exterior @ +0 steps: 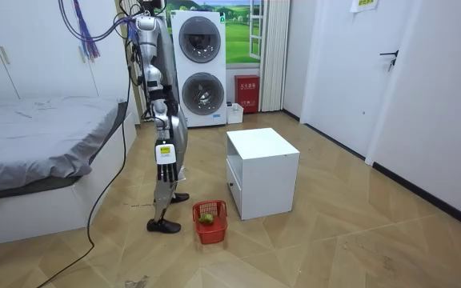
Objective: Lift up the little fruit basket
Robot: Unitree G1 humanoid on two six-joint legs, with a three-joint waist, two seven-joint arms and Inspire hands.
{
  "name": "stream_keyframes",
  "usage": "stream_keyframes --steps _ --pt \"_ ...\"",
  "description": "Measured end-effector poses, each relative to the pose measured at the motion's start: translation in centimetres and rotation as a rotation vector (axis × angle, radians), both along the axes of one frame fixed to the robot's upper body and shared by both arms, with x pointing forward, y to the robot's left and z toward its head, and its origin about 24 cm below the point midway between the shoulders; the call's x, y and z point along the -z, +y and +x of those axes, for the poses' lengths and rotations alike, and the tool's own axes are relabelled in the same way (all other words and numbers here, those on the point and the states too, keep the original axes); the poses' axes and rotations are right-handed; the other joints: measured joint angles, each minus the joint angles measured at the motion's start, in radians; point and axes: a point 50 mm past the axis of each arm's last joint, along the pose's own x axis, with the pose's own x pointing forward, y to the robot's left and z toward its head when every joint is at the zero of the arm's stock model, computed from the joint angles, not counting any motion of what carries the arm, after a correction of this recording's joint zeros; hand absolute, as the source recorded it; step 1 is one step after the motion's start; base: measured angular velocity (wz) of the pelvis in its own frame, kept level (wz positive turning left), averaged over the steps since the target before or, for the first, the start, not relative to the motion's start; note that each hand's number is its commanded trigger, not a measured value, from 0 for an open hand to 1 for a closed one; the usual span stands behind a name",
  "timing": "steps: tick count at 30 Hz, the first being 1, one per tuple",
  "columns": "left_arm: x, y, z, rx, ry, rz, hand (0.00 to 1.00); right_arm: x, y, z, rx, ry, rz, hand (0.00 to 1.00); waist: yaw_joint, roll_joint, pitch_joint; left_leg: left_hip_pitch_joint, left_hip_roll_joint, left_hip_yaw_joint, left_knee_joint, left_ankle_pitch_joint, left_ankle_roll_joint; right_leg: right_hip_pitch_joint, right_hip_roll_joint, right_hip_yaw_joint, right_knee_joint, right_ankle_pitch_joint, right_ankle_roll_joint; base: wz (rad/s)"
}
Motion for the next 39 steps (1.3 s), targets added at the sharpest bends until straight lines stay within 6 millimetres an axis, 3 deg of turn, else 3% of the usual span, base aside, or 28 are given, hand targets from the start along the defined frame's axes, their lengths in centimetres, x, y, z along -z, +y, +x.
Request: stream_keyframes --steps 24,32,34,37,38,39 --pt "-0.1 0.4 -0.3 -0.042 -0.006 0.011 0.00 -0.1 -0.2 0.6 -0.025 -0.039 -0.018 0.00 0.005 -0.002 -0.0001 -0.001 0.000 -0.004 0.002 0.000 0.000 0.000 0.000 -0.001 0.000 0.000 0.000 0.00" --pt "-0.1 0.3 -0.3 -0.039 -0.007 0.010 0.00 -0.1 -0.2 0.0 -0.022 -0.023 -0.018 0.00 0.004 -0.008 -0.0027 -0.024 -0.002 -0.017 0.015 0.000 0.000 -0.013 -0.002 -0.014 0.012 0.000 0.000 0.06" --pt "-0.1 0.3 -0.3 -0.038 -0.008 0.009 0.00 -0.1 -0.2 0.0 -0.022 -0.028 -0.019 0.00 0.004 -0.002 -0.0001 -0.033 0.001 -0.016 0.020 -0.001 0.002 -0.032 -0.004 -0.014 0.039 0.000 0.000 0.00" --pt "-0.1 0.4 -0.1 -0.036 -0.023 0.006 0.00 -0.1 -0.3 0.5 -0.021 -0.052 -0.025 0.00 0.006 0.000 -0.0005 -0.061 0.003 -0.014 0.043 -0.007 0.011 -0.074 -0.011 -0.015 0.094 0.000 0.000 0.02" --pt "-0.1 0.5 0.2 -0.034 -0.033 0.005 0.00 -0.2 -0.4 1.0 -0.021 -0.066 -0.026 0.00 0.005 0.009 -0.0037 -0.085 0.003 -0.015 0.071 -0.012 0.019 -0.096 -0.016 -0.015 0.118 0.000 0.000 0.07" --pt "-0.1 0.6 0.6 -0.046 -0.044 0.004 0.00 -0.2 -0.6 1.2 -0.021 -0.068 -0.030 0.00 0.003 0.000 0.0016 -0.114 0.000 -0.012 0.104 -0.017 0.028 -0.124 -0.025 -0.014 0.144 0.000 0.000 0.05"
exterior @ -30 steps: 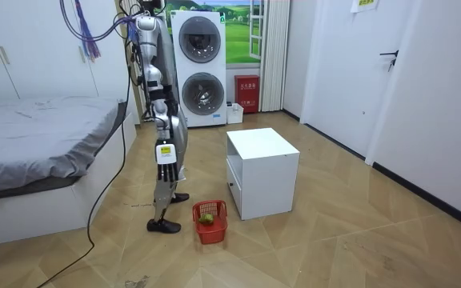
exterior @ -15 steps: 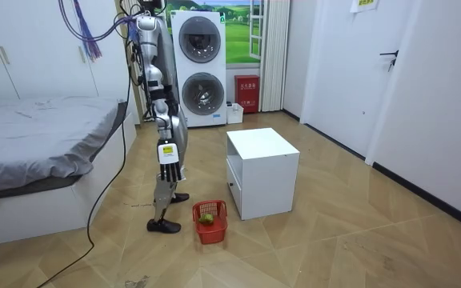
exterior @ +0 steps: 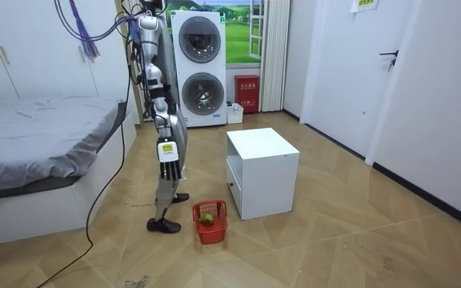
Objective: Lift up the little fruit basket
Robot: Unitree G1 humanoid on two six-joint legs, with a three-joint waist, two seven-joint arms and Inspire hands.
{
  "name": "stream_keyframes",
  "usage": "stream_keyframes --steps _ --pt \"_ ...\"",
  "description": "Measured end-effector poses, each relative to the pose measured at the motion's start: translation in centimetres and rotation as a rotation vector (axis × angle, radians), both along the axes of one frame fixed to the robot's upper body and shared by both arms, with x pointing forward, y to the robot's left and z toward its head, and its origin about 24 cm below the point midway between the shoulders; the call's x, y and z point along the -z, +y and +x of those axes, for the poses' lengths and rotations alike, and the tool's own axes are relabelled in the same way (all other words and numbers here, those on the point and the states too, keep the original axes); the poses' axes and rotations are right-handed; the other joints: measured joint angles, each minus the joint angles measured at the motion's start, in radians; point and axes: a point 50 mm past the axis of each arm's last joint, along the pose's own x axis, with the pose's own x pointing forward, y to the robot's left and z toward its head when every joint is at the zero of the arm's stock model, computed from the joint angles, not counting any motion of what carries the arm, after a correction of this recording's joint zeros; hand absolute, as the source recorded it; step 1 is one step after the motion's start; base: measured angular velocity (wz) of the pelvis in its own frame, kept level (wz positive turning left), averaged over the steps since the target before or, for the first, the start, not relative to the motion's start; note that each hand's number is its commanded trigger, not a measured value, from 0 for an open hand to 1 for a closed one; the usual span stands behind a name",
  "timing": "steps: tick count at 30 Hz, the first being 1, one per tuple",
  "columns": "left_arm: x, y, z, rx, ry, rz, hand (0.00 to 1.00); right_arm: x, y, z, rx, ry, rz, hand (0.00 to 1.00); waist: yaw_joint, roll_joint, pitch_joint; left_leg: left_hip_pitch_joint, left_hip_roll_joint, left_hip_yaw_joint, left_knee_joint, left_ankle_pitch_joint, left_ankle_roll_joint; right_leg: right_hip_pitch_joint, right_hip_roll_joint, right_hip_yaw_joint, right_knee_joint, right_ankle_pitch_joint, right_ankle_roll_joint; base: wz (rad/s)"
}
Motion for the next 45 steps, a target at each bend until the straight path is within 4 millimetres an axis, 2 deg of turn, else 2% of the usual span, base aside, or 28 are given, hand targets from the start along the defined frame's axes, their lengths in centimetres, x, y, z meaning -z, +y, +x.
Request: stream_keyframes --steps 2,3,4,5,6,7,8,9,11,13,15,16,17,18,19,21,24,26,28,30,32,34,35,36,37,39,41,45 --pt "-0.1 0.2 0.3 0.000 -0.013 0.004 0.00 -0.1 -0.1 0.7 -0.002 -0.018 -0.004 0.00 0.010 0.000 -0.0005 -0.047 -0.001 0.025 0.043 -0.003 0.006 -0.047 -0.013 0.016 0.034 0.001 -0.001 -0.12" --pt "-0.2 0.6 0.4 -0.001 -0.022 0.009 0.00 -0.1 -0.1 1.8 -0.009 -0.045 -0.002 0.00 0.018 0.012 -0.0104 -0.089 0.011 0.040 0.058 -0.010 0.024 -0.070 -0.012 0.028 0.034 0.004 0.001 -0.14" --pt "-0.3 1.1 0.9 -0.016 -0.043 0.015 0.00 -0.2 -0.1 2.9 -0.022 -0.074 -0.005 0.00 0.018 0.015 -0.0105 -0.138 0.022 0.061 0.088 -0.025 0.047 -0.118 -0.020 0.028 0.100 -0.014 0.000 0.09" --pt "-0.4 1.5 1.3 -0.018 -0.055 0.022 0.00 -0.3 -0.1 3.1 -0.022 -0.081 -0.006 0.00 0.014 0.009 -0.0050 -0.158 0.019 0.065 0.107 -0.030 0.055 -0.146 -0.034 0.026 0.195 -0.035 -0.003 0.56" --pt "-0.7 2.4 1.9 -0.007 -0.073 0.042 0.00 -0.2 -0.1 2.9 -0.006 -0.077 -0.004 0.00 0.017 -0.015 -0.0021 -0.190 -0.002 0.062 0.138 -0.039 0.069 -0.182 -0.071 0.040 0.411 -0.056 -0.011 0.65" --pt "-0.8 2.8 2.1 -0.001 -0.078 0.053 0.00 -0.2 0.0 3.0 0.006 -0.081 -0.002 0.00 0.027 -0.034 -0.0049 -0.208 -0.014 0.068 0.154 -0.044 0.075 -0.193 -0.085 0.050 0.512 -0.055 -0.012 0.55" --pt "-1.0 3.3 2.7 -0.004 -0.095 0.066 0.00 -0.4 -0.1 3.9 0.031 -0.115 -0.006 0.00 0.049 -0.055 -0.0067 -0.253 -0.020 0.077 0.203 -0.057 0.083 -0.198 -0.090 0.074 0.664 -0.049 -0.016 0.11" --pt "-1.1 3.4 3.2 -0.032 -0.112 0.065 0.00 -0.6 -0.2 5.3 0.059 -0.162 -0.014 0.00 0.064 -0.059 -0.0064 -0.320 -0.011 0.077 0.274 -0.078 0.086 -0.191 -0.080 0.074 0.761 -0.036 -0.026 0.00" --pt "-1.2 3.6 4.2 -0.038 -0.135 0.069 0.00 -1.1 -0.1 8.2 0.091 -0.260 -0.003 0.00 0.076 -0.069 -0.0070 -0.435 -0.007 0.075 0.392 -0.102 0.096 -0.169 -0.074 0.073 0.831 -0.029 -0.025 0.07" --pt "-1.3 3.7 5.4 -0.033 -0.149 0.071 0.00 -1.8 0.1 11.0 0.122 -0.352 0.018 0.00 0.080 -0.079 -0.0095 -0.578 -0.007 0.075 0.528 -0.131 0.107 -0.148 -0.073 0.073 0.838 -0.031 -0.021 0.22" --pt "-1.7 3.8 8.0 -0.052 -0.207 0.091 0.00 -2.5 0.5 13.5 0.146 -0.445 0.045 0.00 0.085 -0.089 0.0005 -0.763 -0.016 0.076 0.737 -0.180 0.112 -0.138 -0.066 0.101 0.868 -0.050 -0.005 0.26" --pt "-1.9 3.8 8.5 -0.060 -0.222 0.096 0.00 -2.6 0.6 13.8 0.149 -0.457 0.054 0.00 0.084 -0.093 0.0035 -0.803 -0.017 0.081 0.788 -0.193 0.110 -0.141 -0.065 0.112 0.885 -0.061 -0.001 0.35" --pt "-2.0 3.8 9.4 -0.061 -0.246 0.104 0.00 -2.7 0.7 14.1 0.153 -0.474 0.062 0.00 0.078 -0.089 0.0103 -0.878 -0.019 0.081 0.897 -0.214 0.120 -0.158 -0.062 0.130 0.982 -0.188 0.001 0.39" --pt "-2.2 3.7 10.0 -0.056 -0.272 0.110 0.00 -2.6 0.7 14.0 0.170 -0.473 0.068 0.00 0.077 -0.089 0.0178 -0.932 -0.019 0.082 0.988 -0.230 0.123 -0.182 -0.060 0.137 1.093 -0.257 -0.014 0.41" --pt "-2.3 3.8 10.2 -0.055 -0.284 0.113 0.00 -2.5 0.7 13.7 0.187 -0.466 0.071 0.00 0.076 -0.091 0.0198 -0.959 -0.019 0.083 1.027 -0.236 0.124 -0.198 -0.058 0.144 1.151 -0.280 -0.020 0.31" --pt "-2.4 4.0 10.3 -0.024 -0.292 0.141 0.00 -2.5 0.5 13.4 0.224 -0.467 0.069 0.00 0.076 -0.101 0.0296 -1.057 -0.013 0.087 1.145 -0.243 0.125 -0.279 -0.047 0.174 1.352 -0.315 -0.041 0.22" --pt "-1.9 3.9 8.8 0.006 -0.227 0.157 0.00 -3.0 -0.2 13.9 0.231 -0.514 0.016 0.00 0.057 -0.104 0.0327 -1.149 0.000 0.098 1.275 -0.259 0.134 -0.334 -0.046 0.192 1.546 -0.344 -0.049 0.11" --pt "-1.8 3.8 8.1 0.001 -0.206 0.154 0.00 -3.5 -0.3 14.7 0.229 -0.569 -0.010 0.00 0.037 -0.103 0.0330 -1.184 0.001 0.108 1.336 -0.267 0.138 -0.335 -0.053 0.194 1.632 -0.364 -0.067 0.16" --pt "-1.7 3.8 7.8 -0.005 -0.218 0.159 0.00 -4.2 -0.3 15.8 0.220 -0.627 -0.025 0.00 0.023 -0.100 0.0345 -1.209 0.001 0.110 1.382 -0.271 0.134 -0.335 -0.055 0.193 1.696 -0.374 -0.067 0.11" --pt "-1.7 3.8 7.3 -0.017 -0.230 0.169 0.00 -5.0 -0.3 17.0 0.218 -0.695 -0.047 0.00 0.009 -0.116 0.0347 -1.219 -0.003 0.122 1.411 -0.273 0.128 -0.333 -0.070 0.202 1.752 -0.375 -0.067 0.00" --pt "-1.6 3.8 6.7 -0.015 -0.228 0.175 0.00 -5.7 -0.3 17.8 0.219 -0.744 -0.064 0.00 -0.004 -0.128 0.0282 -1.219 -0.004 0.124 1.419 -0.273 0.123 -0.328 -0.069 0.204 1.766 -0.378 -0.067 0.03" --pt "-1.6 3.9 6.2 -0.019 -0.219 0.177 0.00 -6.7 -0.3 18.8 0.217 -0.807 -0.083 0.00 -0.012 -0.140 0.0252 -1.219 -0.003 0.124 1.423 -0.273 0.115 -0.322 -0.070 0.204 1.772 -0.389 -0.070 0.00" --pt "-1.5 3.9 6.0 -0.017 -0.214 0.177 0.00 -7.4 -0.4 19.6 0.211 -0.858 -0.095 0.00 -0.019 -0.148 0.0290 -1.220 -0.003 0.124 1.430 -0.272 0.113 -0.313 -0.070 0.204 1.779 -0.402 -0.071 0.00" --pt "-1.5 3.9 5.7 -0.005 -0.204 0.177 0.00 -8.0 -0.5 20.2 0.205 -0.896 -0.106 0.00 -0.026 -0.155 0.0253 -1.226 -0.002 0.124 1.445 -0.275 0.106 -0.303 -0.070 0.203 1.789 -0.418 -0.068 0.00" --pt "-1.4 3.8 5.5 -0.002 -0.198 0.174 0.00 -8.3 -0.7 20.4 0.202 -0.913 -0.115 0.00 -0.028 -0.154 0.0286 -1.229 0.000 0.120 1.454 -0.278 0.101 -0.303 -0.065 0.202 1.795 -0.423 -0.071 -0.05" --pt "-1.2 3.3 5.2 0.006 -0.195 0.160 0.00 -9.0 -0.9 20.9 0.200 -0.949 -0.136 0.00 -0.027 -0.149 0.0275 -1.233 -0.005 0.101 1.453 -0.273 0.080 -0.305 -0.053 0.204 1.795 -0.425 -0.073 -0.08" --pt "-1.2 3.4 5.0 0.015 -0.186 0.157 0.00 -9.3 -1.1 21.1 0.200 -0.964 -0.146 0.00 -0.030 -0.149 0.0275 -1.233 -0.006 0.098 1.449 -0.272 0.070 -0.309 -0.051 0.207 1.795 -0.425 -0.073 -0.03" --pt "-1.1 3.5 4.0 0.009 -0.160 0.145 0.00 -10.2 -1.6 21.8 0.195 -1.004 -0.173 0.00 -0.028 -0.143 0.0285 -1.234 -0.007 0.098 1.444 -0.272 0.065 -0.315 -0.052 0.211 1.795 -0.425 -0.073 0.00"
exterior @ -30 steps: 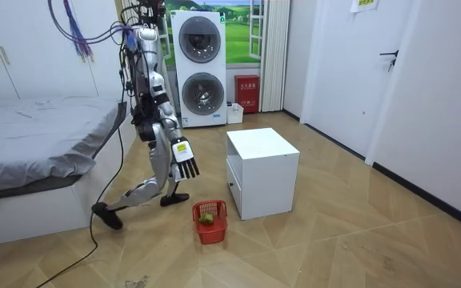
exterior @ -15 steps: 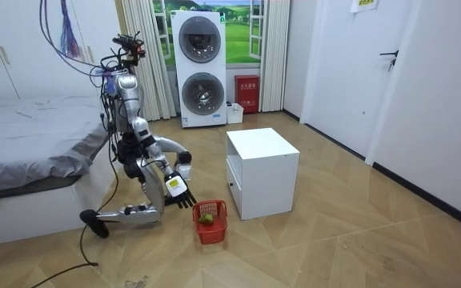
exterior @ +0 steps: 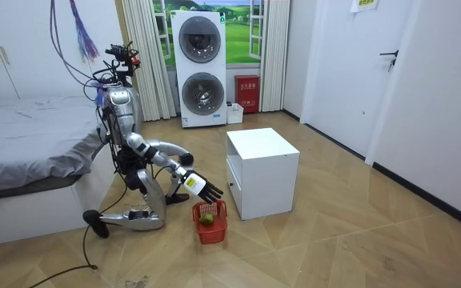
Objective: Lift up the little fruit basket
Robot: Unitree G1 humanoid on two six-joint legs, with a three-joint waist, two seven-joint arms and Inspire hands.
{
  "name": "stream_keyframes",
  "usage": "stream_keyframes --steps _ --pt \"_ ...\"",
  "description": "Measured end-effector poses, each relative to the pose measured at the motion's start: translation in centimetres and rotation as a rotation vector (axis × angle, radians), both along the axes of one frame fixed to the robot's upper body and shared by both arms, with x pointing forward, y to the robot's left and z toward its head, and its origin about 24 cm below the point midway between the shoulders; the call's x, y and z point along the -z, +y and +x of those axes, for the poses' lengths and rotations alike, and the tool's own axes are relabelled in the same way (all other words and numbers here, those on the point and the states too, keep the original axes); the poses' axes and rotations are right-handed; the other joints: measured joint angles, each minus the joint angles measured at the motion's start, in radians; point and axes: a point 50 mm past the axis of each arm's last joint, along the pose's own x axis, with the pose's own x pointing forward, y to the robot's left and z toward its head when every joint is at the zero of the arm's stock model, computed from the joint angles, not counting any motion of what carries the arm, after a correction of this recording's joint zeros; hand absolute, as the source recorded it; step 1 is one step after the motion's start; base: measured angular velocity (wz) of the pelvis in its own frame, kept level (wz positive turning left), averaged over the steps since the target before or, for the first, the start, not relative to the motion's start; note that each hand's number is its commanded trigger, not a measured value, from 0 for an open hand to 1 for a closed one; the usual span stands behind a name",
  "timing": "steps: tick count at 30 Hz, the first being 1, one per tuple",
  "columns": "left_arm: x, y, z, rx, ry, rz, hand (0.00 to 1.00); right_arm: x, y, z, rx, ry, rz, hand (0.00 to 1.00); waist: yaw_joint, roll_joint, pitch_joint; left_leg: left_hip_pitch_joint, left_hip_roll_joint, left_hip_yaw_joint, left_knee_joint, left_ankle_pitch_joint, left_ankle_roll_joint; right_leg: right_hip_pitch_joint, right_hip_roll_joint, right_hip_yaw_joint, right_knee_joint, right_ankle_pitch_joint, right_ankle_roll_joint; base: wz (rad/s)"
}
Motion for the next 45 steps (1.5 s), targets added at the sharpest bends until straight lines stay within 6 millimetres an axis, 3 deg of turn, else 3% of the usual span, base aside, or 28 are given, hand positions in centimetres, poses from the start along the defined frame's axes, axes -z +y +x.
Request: stream_keyframes --steps 5,9,12,17,23,30,38,45 --pt "0.1 -0.1 -0.8 0.027 0.029 -0.008 0.00 -1.1 -0.6 1.1 -0.005 -0.035 -0.026 0.00 0.022 0.009 0.0047 0.000 -0.005 0.012 -0.010 0.002 -0.003 -0.013 -0.016 0.014 0.007 0.002 0.005 -0.03" --pt "0.1 -0.2 -0.7 0.023 0.020 -0.025 0.00 -1.1 -1.5 1.1 0.007 -0.008 -0.046 0.00 0.061 0.031 0.0151 -0.009 -0.004 0.013 -0.012 0.004 -0.008 -0.027 -0.015 0.017 0.014 0.003 0.007 -0.01" --pt "0.2 -0.3 -0.5 0.054 0.031 -0.039 0.00 -0.7 -1.7 1.4 -0.010 0.032 -0.036 0.00 0.073 0.046 0.0133 -0.026 -0.010 0.015 -0.020 0.015 -0.011 -0.049 -0.017 0.016 0.022 0.001 0.009 0.05" --pt "0.2 -0.4 0.2 0.080 0.032 -0.072 0.00 -0.2 -1.4 1.3 -0.071 0.072 -0.027 0.00 0.109 0.055 0.0135 -0.043 -0.011 0.027 -0.041 0.036 -0.017 -0.076 -0.033 0.016 0.027 -0.002 0.015 0.07" --pt "0.3 -0.5 0.0 0.059 0.055 -0.108 0.00 0.1 -1.0 1.5 -0.123 0.093 -0.019 0.00 0.125 0.066 0.0132 -0.064 -0.011 0.028 -0.049 0.046 -0.021 -0.103 -0.034 0.016 0.034 -0.004 0.018 0.01" --pt "0.4 -0.7 -0.2 0.089 0.079 -0.130 0.00 1.0 -1.6 0.5 -0.108 0.166 0.003 0.00 0.156 0.080 0.0205 -0.068 -0.007 0.029 -0.049 0.047 -0.021 -0.109 -0.033 0.016 0.036 -0.004 0.019 -0.01" --pt "0.4 -0.6 -0.7 0.044 0.087 -0.137 0.00 1.7 -2.7 -0.7 -0.095 0.238 -0.001 0.00 0.195 0.106 0.0151 -0.087 0.007 0.038 -0.055 0.057 -0.023 -0.148 -0.035 0.020 0.055 -0.007 0.022 -0.04" --pt "0.5 -0.7 -1.3 0.084 0.126 -0.159 0.00 2.6 -3.3 -2.1 -0.076 0.304 0.008 0.00 0.196 0.106 0.0153 -0.092 0.007 0.040 -0.069 0.074 -0.031 -0.164 -0.035 0.021 0.068 -0.008 0.023 0.01"
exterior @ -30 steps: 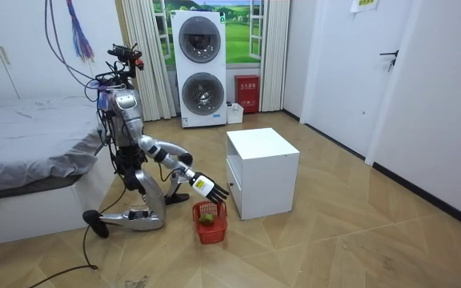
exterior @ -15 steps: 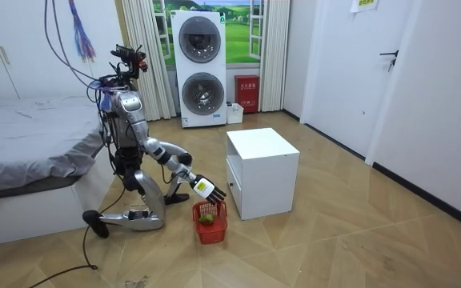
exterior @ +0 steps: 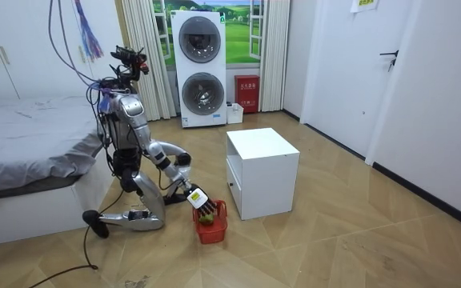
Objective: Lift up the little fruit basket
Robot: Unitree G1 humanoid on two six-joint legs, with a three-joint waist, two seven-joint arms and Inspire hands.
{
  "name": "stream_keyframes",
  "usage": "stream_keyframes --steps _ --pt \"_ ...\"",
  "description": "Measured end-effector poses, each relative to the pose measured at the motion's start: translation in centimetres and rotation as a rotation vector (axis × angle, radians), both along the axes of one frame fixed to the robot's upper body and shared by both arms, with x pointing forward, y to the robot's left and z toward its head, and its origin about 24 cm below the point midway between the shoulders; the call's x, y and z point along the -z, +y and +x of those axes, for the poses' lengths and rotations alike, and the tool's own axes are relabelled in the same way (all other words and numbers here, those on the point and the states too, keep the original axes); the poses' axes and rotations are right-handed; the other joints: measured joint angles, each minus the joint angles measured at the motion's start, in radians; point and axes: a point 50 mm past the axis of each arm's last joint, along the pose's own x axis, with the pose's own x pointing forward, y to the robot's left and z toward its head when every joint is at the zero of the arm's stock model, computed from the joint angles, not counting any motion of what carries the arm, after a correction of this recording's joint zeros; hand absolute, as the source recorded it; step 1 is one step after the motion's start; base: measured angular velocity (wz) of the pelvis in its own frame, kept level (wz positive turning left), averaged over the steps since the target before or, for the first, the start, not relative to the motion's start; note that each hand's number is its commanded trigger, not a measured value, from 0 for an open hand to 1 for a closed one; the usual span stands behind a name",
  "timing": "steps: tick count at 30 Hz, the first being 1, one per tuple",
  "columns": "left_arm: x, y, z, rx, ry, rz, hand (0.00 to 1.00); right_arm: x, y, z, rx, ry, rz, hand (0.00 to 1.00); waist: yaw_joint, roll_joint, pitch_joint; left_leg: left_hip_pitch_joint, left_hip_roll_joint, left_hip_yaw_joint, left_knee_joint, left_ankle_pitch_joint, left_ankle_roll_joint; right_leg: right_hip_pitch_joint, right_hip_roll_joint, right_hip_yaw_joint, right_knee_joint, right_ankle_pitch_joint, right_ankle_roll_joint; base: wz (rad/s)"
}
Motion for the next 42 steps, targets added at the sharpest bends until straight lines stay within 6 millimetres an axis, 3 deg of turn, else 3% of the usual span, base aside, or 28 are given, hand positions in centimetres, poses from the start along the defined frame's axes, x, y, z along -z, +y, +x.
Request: stream_keyframes --steps 11,12,14,24,36,42 --pt "0.0 -0.2 0.2 0.001 -0.008 -0.011 0.00 0.5 -0.5 -1.0 0.112 0.002 0.071 0.00 -0.004 0.000 -0.0001 -0.005 -0.002 0.000 0.000 0.009 0.002 -0.003 0.000 0.003 0.006 -0.005 -0.004 0.00" --pt "0.0 -0.2 0.3 0.002 -0.011 -0.013 0.00 0.5 -0.6 -1.1 0.118 -0.001 0.078 0.51 -0.004 0.001 -0.0007 -0.008 -0.002 0.000 0.001 0.010 0.003 -0.004 0.000 0.002 0.006 -0.005 -0.004 0.00" --pt "0.0 -0.2 0.4 0.003 -0.014 -0.014 0.00 0.6 -0.7 -1.2 0.137 -0.002 0.092 1.00 -0.004 0.002 -0.0014 -0.010 -0.002 -0.001 0.002 0.011 0.005 -0.004 0.000 0.000 0.005 -0.005 -0.004 0.03" --pt "0.0 -0.2 0.2 -0.026 -0.017 -0.019 0.00 1.0 -0.9 -2.0 0.146 0.054 0.126 1.00 0.009 0.018 -0.0098 -0.019 -0.001 0.003 -0.001 0.011 0.006 -0.015 -0.006 -0.001 0.006 -0.005 -0.003 0.00" --pt "0.1 -0.2 -0.8 -0.073 0.009 -0.028 0.00 0.5 -1.3 -1.4 0.106 0.071 0.123 1.00 0.048 0.018 -0.0083 -0.018 -0.002 0.010 -0.004 0.014 0.011 -0.016 -0.014 -0.003 0.007 -0.005 -0.002 0.00" --pt "0.2 -0.6 -0.7 -0.053 0.009 -0.039 0.00 0.9 -1.3 -2.0 0.101 0.102 0.120 1.00 0.046 0.014 -0.0060 -0.018 -0.005 0.010 -0.005 0.014 0.011 -0.014 -0.015 -0.005 0.008 -0.005 -0.002 0.00"
